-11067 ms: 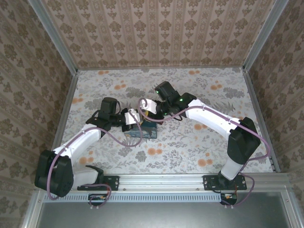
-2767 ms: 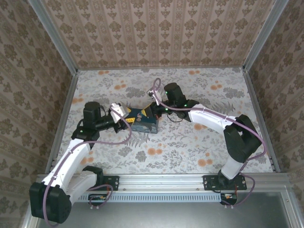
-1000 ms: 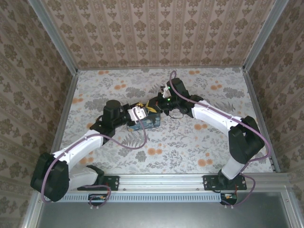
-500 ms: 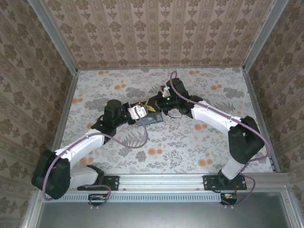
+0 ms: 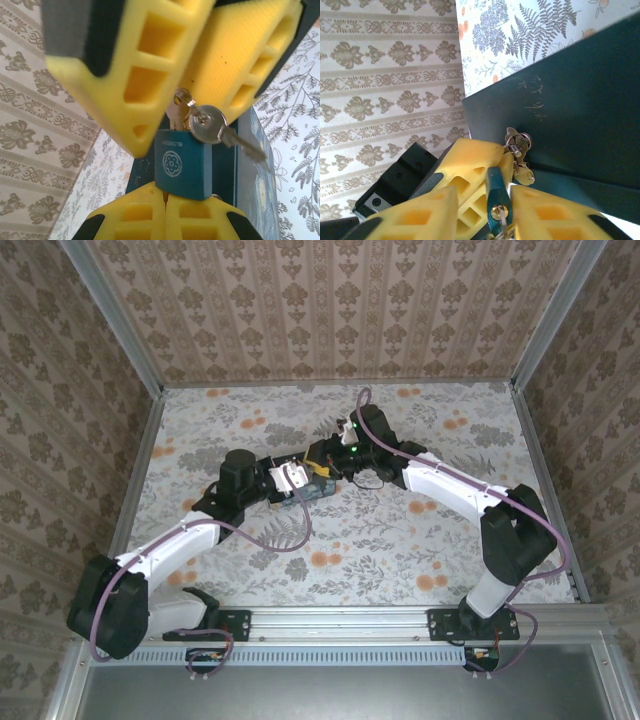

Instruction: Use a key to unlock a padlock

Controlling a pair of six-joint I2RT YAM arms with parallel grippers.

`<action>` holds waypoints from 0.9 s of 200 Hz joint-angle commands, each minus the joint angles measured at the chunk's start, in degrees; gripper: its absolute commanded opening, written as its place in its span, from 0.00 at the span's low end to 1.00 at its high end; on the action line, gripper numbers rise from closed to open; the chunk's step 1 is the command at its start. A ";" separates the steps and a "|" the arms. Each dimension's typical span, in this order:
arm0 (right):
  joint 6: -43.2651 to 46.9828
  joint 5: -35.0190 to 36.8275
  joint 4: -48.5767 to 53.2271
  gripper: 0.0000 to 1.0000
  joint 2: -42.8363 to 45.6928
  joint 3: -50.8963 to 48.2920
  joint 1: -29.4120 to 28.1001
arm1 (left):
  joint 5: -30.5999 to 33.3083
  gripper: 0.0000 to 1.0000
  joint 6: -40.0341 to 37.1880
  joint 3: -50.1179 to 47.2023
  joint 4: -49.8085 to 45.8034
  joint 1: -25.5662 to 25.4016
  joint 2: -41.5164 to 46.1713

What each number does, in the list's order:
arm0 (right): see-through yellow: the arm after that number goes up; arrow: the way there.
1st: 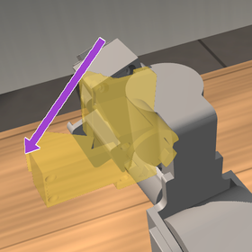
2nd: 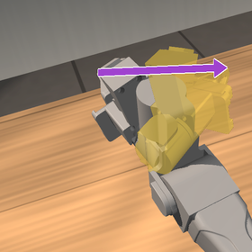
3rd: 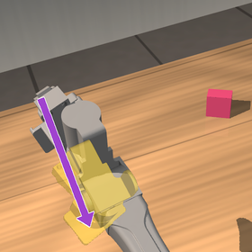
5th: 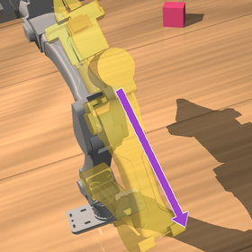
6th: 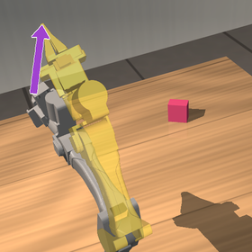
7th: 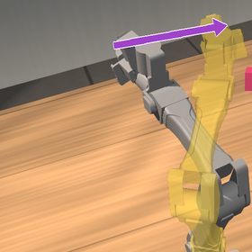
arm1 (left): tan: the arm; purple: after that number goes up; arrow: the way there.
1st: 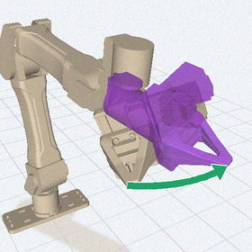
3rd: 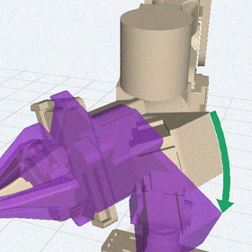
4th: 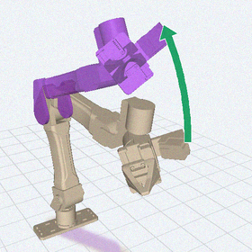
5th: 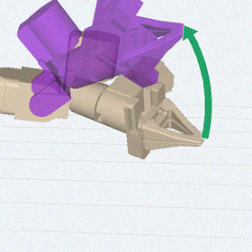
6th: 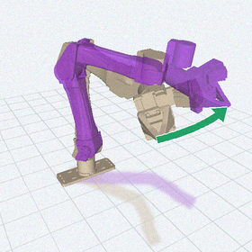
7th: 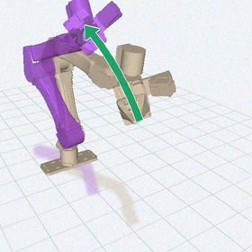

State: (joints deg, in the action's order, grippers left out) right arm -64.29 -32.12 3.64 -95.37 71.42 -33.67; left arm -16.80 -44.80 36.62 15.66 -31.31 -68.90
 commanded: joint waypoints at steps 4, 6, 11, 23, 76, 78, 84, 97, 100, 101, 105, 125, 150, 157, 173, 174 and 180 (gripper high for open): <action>15.96 0.83 2.48 0.44 4.12 0.72 2.51 | -3.82 0.00 1.02 0.49 1.96 1.36 0.45; 17.30 0.90 2.72 0.45 4.38 0.73 2.72 | -4.00 0.00 1.20 0.47 1.99 1.46 0.48; 20.40 1.24 3.45 0.48 5.05 0.89 3.17 | -4.46 0.00 1.64 0.40 2.22 1.72 0.52; 29.88 1.63 5.71 0.51 6.42 1.46 4.01 | -5.90 0.00 2.52 0.29 2.35 2.35 0.77; 63.40 -3.99 7.31 0.48 10.69 -1.97 6.80 | -12.41 0.00 4.01 0.20 0.43 3.54 1.32; 65.08 -4.79 6.94 0.47 10.79 -2.38 6.74 | -12.56 0.00 4.01 0.25 0.34 3.58 1.34; 70.47 -6.21 5.58 0.47 11.75 -3.86 6.33 | -12.88 0.00 4.08 0.29 0.24 3.61 1.40; 82.44 -5.71 1.40 0.49 14.33 -8.27 4.98 | -13.35 0.00 4.28 0.45 -0.05 3.71 1.50; 85.04 -5.60 0.23 0.50 14.87 -9.23 4.72 | -13.52 0.00 4.28 0.51 -0.10 3.70 1.54; 85.92 -5.64 -0.08 0.50 15.00 -9.56 4.69 | -13.61 0.00 4.23 0.53 -0.19 3.71 1.56; 89.27 -5.81 -1.24 0.50 15.23 -10.65 4.44 | -13.79 0.00 4.36 0.55 -0.35 3.63 1.50; 106.41 -8.16 -2.80 0.53 17.45 -13.94 4.28 | -14.68 0.00 4.54 0.73 -0.89 3.81 1.67; 117.93 -5.82 -3.97 0.55 16.94 -14.99 4.15 | -16.21 0.00 4.71 1.15 -1.98 3.98 1.76; 121.58 -5.23 -4.28 0.55 16.80 -15.36 4.05 | -16.83 0.00 4.67 1.30 -2.44 4.06 1.76; 128.84 -4.71 -6.36 0.56 16.55 -16.29 3.88 | -17.91 0.00 4.62 1.59 -3.06 4.37 1.80; 129.30 -4.71 -6.41 0.56 16.54 -16.34 3.88 | -17.96 0.00 4.63 1.60 -3.07 4.39 1.78; 131.94 -4.64 -6.41 0.56 16.46 -16.30 3.79 | -18.24 0.00 4.68 1.68 -3.28 4.50 1.74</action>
State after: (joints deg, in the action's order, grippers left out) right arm 48.23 -36.64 0.97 -79.70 56.12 -29.52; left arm -30.76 -41.17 36.62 11.88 -27.53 -68.88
